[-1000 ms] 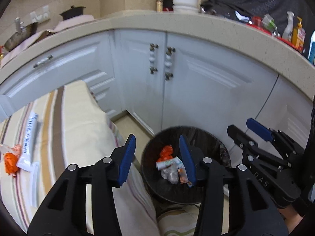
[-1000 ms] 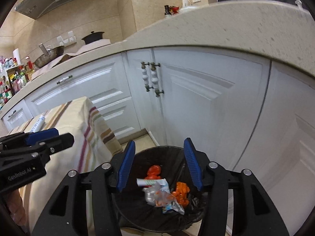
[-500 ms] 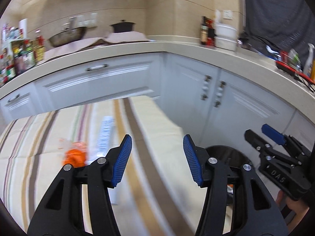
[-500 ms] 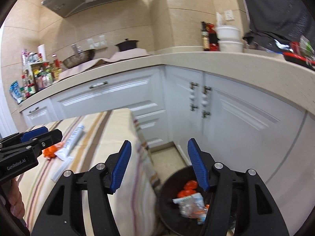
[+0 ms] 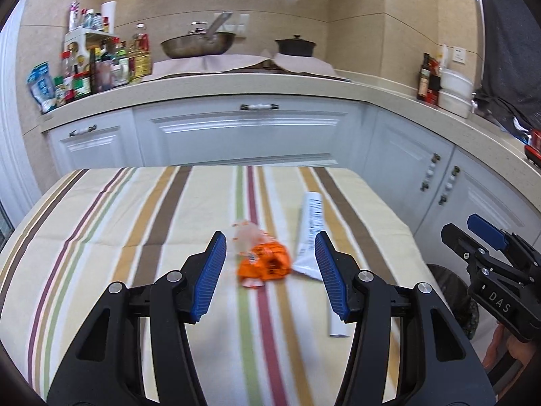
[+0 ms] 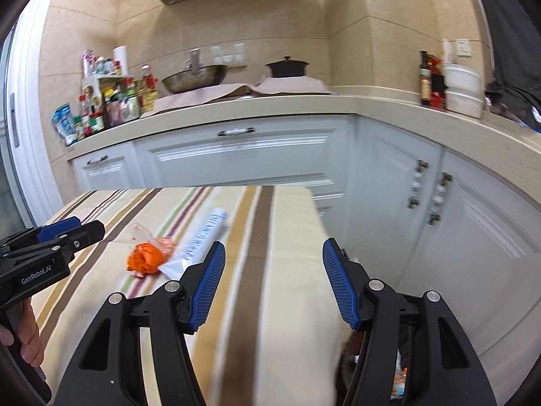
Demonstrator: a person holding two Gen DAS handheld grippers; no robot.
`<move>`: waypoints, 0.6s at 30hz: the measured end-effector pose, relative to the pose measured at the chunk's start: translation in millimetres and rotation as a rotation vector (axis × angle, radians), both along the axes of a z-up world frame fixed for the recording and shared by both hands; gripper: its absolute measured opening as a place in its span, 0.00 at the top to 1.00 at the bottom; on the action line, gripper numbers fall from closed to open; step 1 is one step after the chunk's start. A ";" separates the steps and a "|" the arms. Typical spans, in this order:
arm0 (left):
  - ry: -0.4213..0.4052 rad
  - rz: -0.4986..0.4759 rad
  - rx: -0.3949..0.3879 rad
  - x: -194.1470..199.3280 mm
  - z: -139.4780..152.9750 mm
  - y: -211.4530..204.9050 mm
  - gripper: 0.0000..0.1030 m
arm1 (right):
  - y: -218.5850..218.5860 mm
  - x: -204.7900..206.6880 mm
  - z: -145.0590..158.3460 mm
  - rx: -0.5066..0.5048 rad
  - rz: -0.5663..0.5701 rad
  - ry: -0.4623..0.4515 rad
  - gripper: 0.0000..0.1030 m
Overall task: Collect trash
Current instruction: 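Move both open tools back over the table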
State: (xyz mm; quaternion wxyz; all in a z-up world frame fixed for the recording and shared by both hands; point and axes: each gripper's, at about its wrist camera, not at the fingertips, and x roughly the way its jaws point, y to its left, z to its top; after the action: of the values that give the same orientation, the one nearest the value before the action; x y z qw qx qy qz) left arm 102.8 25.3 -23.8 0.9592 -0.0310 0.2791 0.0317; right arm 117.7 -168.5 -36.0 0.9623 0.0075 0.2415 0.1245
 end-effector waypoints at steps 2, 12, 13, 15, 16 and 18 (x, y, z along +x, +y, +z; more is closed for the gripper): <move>-0.002 0.019 0.001 -1.9 -1.7 11.9 0.48 | 15.7 4.3 -0.7 -0.012 0.022 0.006 0.43; 0.024 0.101 -0.024 -7.4 -13.7 66.7 0.48 | 76.6 10.5 -17.8 -0.063 0.121 0.080 0.43; 0.030 0.107 -0.027 -8.1 -15.8 71.6 0.48 | 80.4 11.0 -20.3 -0.067 0.127 0.092 0.43; 0.040 0.115 -0.031 -8.9 -19.4 78.4 0.48 | 85.9 12.4 -25.4 -0.070 0.137 0.118 0.43; 0.046 0.120 -0.034 -9.5 -21.4 81.2 0.48 | 87.8 13.1 -28.1 -0.074 0.140 0.133 0.43; 0.054 0.125 -0.038 -10.4 -25.0 85.4 0.48 | 92.1 14.8 -35.5 -0.089 0.144 0.166 0.43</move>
State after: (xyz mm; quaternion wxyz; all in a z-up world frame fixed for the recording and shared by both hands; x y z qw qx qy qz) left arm 92.4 110.7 -48.8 0.9467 -0.0657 0.3030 0.0869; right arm 132.5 -76.5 -71.5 0.9270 -0.0423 0.3257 0.1813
